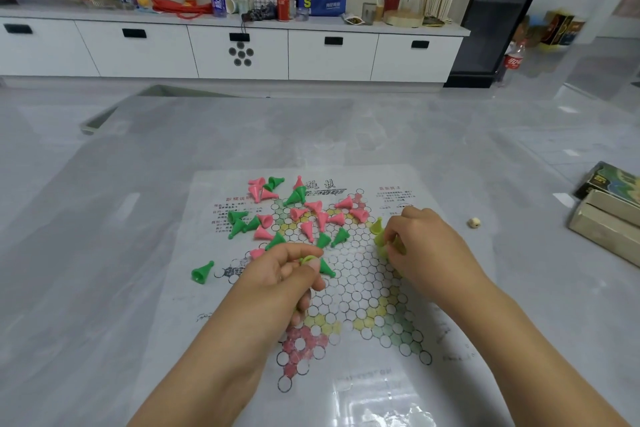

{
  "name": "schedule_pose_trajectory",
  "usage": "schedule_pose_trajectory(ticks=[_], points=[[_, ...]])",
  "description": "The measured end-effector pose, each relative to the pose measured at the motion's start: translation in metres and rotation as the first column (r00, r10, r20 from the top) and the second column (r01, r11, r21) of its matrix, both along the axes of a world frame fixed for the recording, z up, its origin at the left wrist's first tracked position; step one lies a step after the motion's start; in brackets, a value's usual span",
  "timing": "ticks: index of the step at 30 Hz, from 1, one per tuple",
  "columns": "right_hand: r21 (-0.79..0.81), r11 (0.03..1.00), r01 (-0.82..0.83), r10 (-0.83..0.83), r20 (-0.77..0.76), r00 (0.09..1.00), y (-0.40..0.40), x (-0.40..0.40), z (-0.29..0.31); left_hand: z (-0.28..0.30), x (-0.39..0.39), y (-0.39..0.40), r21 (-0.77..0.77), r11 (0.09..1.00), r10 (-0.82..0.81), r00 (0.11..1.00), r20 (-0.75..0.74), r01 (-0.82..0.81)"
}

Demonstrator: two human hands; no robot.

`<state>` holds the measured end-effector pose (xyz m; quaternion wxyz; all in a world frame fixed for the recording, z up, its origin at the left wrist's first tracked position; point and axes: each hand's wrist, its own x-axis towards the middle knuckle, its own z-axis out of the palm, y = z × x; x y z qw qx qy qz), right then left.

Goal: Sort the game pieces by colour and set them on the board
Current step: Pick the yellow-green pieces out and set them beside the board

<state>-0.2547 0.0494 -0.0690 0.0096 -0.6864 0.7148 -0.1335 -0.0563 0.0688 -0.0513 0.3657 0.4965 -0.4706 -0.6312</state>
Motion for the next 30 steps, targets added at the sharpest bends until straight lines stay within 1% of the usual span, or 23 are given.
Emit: schedule_pose_trajectory(ticks=[8,13,15,16,17,18,19,20,21,22,23,26,28,30], points=[[-0.003,1.0,0.007,-0.007,-0.004,1.0,-0.001,0.0,-0.001,0.001,0.003,-0.001,-0.003,0.999,0.038,0.999,-0.022,-0.038],[-0.008,1.0,-0.021,0.021,0.004,1.0,0.003,-0.004,0.003,0.002,0.002,-0.001,0.007,0.999,0.041,0.999,-0.033,-0.041],[-0.059,0.998,-0.014,0.016,0.025,1.0,0.008,-0.005,0.011,0.002,0.002,-0.002,-0.015,1.0,0.015,1.0,-0.015,-0.015],[-0.11,0.994,-0.008,0.015,0.061,0.998,0.011,-0.005,0.016,0.002,0.001,-0.001,-0.028,1.0,-0.002,1.0,-0.005,0.002],[-0.156,0.988,0.002,0.019,0.13,0.991,0.014,-0.003,0.022,0.002,0.001,-0.001,-0.046,0.999,-0.021,1.0,0.005,0.021],[-0.178,0.984,0.011,0.032,0.24,0.97,0.017,0.0,0.027,0.002,0.0,0.0,-0.075,0.996,-0.041,0.999,0.023,0.043],[-0.165,0.986,0.017,0.048,0.382,0.923,0.019,0.004,0.032,0.002,0.0,0.001,-0.115,0.991,-0.064,0.996,0.055,0.07],[-0.117,0.993,0.011,0.052,0.528,0.848,0.021,0.009,0.035,0.002,-0.001,0.002,-0.159,0.982,-0.09,0.991,0.104,0.106],[-0.052,0.999,-0.015,0.045,0.642,0.765,0.024,0.015,0.037,0.002,-0.001,0.003,-0.195,0.97,-0.117,0.981,0.155,0.146],[0.007,0.998,-0.054,0.033,0.71,0.704,0.025,0.019,0.037,0.002,-0.002,0.004,-0.218,0.958,-0.141,0.97,0.196,0.184],[0.056,0.993,-0.102,0.028,0.735,0.677,0.026,0.021,0.036,0.002,-0.003,0.005,-0.229,0.95,-0.162,0.961,0.223,0.213],[0.121,0.954,-0.274,0.097,0.74,0.666,0.028,0.024,0.036,-0.001,-0.007,0.007,-0.243,0.935,-0.196,0.949,0.248,0.257],[0.148,0.916,-0.374,0.16,0.718,0.677,0.029,0.025,0.037,-0.003,-0.009,0.007,-0.257,0.922,-0.22,0.937,0.27,0.29],[0.171,0.893,-0.417,0.201,0.678,0.707,0.029,0.025,0.036,-0.005,-0.011,0.007,-0.272,0.906,-0.245,0.925,0.291,0.326]])
